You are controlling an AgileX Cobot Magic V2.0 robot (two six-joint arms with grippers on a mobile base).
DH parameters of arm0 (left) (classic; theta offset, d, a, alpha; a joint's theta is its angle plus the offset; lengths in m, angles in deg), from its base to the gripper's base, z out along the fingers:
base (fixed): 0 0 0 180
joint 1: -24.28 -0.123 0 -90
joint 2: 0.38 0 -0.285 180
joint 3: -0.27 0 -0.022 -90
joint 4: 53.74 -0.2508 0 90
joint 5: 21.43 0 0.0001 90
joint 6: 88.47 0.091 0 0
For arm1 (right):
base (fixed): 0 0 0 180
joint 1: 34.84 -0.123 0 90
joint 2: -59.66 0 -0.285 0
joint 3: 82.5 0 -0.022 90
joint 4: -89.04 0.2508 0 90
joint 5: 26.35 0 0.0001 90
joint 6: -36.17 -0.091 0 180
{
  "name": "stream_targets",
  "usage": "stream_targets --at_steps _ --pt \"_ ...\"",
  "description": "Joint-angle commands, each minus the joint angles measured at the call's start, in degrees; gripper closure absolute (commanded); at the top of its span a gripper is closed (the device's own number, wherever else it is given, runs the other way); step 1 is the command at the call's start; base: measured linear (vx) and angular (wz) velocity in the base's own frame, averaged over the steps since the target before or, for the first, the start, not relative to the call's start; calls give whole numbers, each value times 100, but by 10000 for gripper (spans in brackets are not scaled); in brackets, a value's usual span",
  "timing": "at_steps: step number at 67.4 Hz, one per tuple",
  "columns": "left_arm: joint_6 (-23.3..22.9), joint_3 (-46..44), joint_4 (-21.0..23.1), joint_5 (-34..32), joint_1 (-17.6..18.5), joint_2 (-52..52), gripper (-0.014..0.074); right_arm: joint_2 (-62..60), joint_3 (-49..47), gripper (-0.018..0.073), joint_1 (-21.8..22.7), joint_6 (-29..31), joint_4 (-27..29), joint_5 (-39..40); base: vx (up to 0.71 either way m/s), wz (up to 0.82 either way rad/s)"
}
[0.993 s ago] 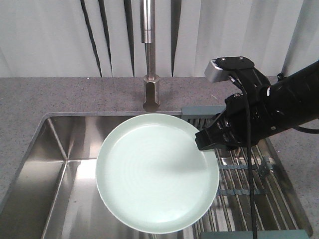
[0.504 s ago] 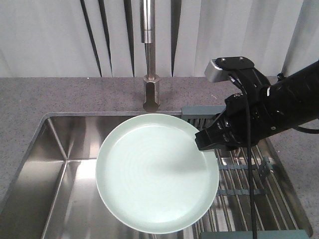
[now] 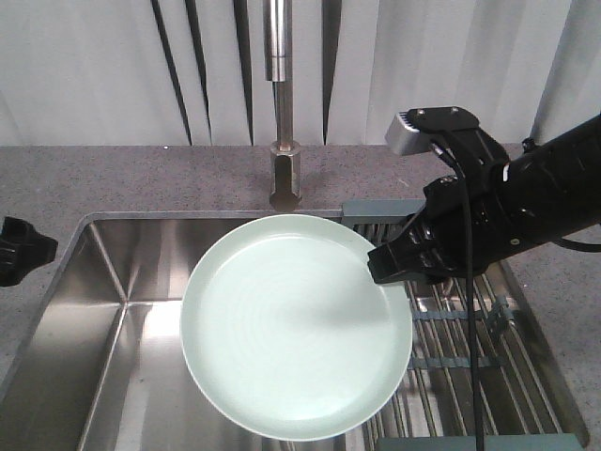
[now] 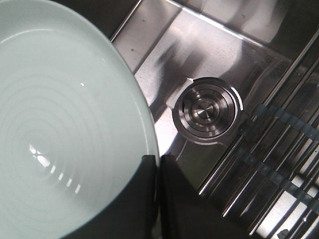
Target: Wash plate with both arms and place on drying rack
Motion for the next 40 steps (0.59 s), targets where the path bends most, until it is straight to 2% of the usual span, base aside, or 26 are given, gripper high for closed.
stream_targets --at_steps 1,4,7,20,28,40 --pt "1130 -323 891 -240 -3 -172 -47 -174 -170 561 16 42 206 187 0 0" --pt "1597 -391 1385 -240 -3 -333 -36 -174 -170 561 16 42 206 187 0 0" --pt "2105 -451 1689 -240 -3 -468 -27 -174 -170 561 16 42 206 187 0 0" --pt "3708 -820 3244 -85 -3 -1092 -24 -174 -170 561 16 42 206 187 0 0" --pt "4644 -1106 3732 228 -3 -1485 -20 -174 -170 561 16 42 206 187 0 0" --pt "5493 -1508 4279 528 58 -2004 -15 -174 -170 561 16 42 206 187 0 0"
